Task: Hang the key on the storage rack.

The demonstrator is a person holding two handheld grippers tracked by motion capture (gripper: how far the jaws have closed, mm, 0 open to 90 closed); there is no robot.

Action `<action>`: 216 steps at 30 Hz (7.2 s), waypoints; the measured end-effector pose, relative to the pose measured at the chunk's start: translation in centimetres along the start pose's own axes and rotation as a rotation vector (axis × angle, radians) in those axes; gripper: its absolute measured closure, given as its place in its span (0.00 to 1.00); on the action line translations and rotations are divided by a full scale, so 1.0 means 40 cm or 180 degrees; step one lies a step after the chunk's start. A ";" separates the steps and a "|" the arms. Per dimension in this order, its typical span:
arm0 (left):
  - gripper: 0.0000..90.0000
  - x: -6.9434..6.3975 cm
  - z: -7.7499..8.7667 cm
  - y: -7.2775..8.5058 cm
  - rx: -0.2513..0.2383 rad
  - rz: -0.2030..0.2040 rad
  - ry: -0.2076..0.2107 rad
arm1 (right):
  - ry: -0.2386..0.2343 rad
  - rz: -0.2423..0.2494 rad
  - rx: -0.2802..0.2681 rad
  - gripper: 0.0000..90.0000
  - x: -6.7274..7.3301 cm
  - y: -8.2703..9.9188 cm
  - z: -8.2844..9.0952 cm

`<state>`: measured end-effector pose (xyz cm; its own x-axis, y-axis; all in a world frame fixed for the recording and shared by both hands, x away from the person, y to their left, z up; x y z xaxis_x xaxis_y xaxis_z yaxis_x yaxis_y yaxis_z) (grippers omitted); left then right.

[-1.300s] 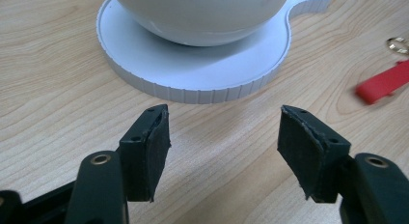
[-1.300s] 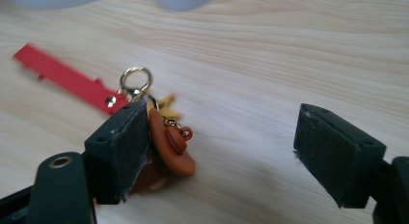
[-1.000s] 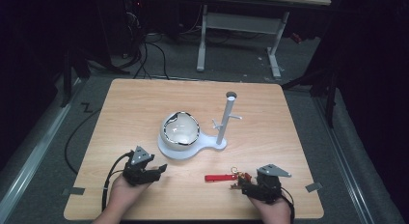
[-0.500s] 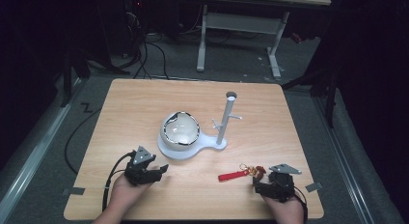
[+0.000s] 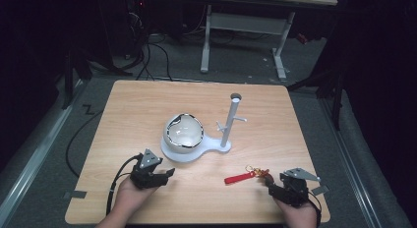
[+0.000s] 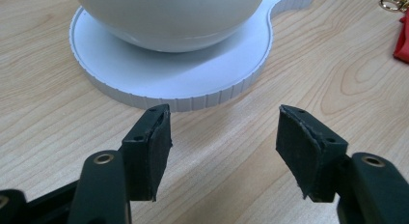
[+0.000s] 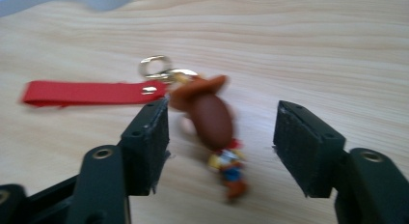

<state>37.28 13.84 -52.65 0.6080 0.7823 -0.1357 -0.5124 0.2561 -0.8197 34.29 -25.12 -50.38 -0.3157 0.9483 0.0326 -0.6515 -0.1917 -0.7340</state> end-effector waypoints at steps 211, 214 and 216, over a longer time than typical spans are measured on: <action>0.43 -0.024 0.009 0.001 -0.0002 -0.0267 0.0166 | -0.0038 0.1132 0.1991 0.83 0.104 -0.635 0.105; 0.43 -0.025 0.011 0.000 -0.0010 -0.0266 0.0169 | -0.0031 0.1154 0.1987 0.83 0.117 -0.646 0.098; 0.43 -0.024 0.013 -0.001 -0.0017 -0.0260 0.0176 | -0.0031 0.1162 0.1992 0.83 0.126 -0.652 0.093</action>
<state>36.40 13.35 -52.20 0.6803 0.7263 -0.0987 -0.4566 0.3145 -0.8322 47.13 -16.29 -28.56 -0.5927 0.7945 -0.1322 -0.7753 -0.6073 -0.1734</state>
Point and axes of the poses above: each handheld gripper's, and its own axes: z roughly backward along the jaws, y roughly out of its underside, x roughly to its left, the point moved 7 cm from there along -z, roughly forward along the jaws, and after that the axes turned 6 degrees about -x, right-handed, at the moved point
